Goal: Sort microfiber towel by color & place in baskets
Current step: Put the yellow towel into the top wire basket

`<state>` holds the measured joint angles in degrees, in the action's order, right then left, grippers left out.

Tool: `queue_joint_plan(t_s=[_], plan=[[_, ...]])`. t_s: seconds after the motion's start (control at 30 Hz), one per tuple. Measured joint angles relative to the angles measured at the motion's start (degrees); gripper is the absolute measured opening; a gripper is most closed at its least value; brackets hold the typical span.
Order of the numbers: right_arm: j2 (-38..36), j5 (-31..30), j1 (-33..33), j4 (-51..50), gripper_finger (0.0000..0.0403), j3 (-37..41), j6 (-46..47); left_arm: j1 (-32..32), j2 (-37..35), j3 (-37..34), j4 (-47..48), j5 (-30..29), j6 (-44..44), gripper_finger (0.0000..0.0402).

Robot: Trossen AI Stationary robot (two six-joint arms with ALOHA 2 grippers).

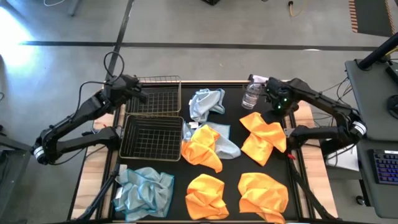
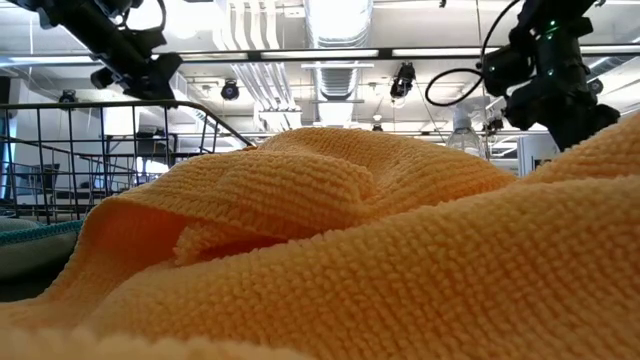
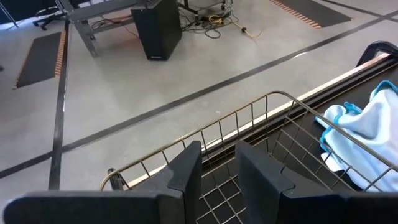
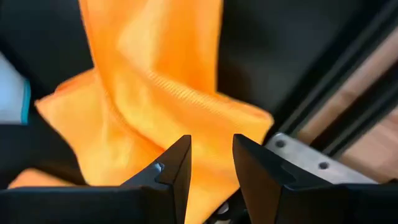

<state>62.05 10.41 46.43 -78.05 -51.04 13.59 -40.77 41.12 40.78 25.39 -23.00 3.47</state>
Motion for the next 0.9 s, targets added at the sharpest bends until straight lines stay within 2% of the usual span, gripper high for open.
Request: queue_joint_plan(t_s=[0.57, 0.9], plan=[[-0.8, 0.11, -20.94, 4.29, 0.0112, 2.22, 3.94, 0.0, -0.37, -0.66, 0.1, 0.08, -0.01, 0.0084], [-0.75, 0.14, -30.55, 7.44, 0.0112, 5.41, 10.88, 0.09, -0.39, -0.68, 0.08, 0.09, -0.01, 0.0084]])
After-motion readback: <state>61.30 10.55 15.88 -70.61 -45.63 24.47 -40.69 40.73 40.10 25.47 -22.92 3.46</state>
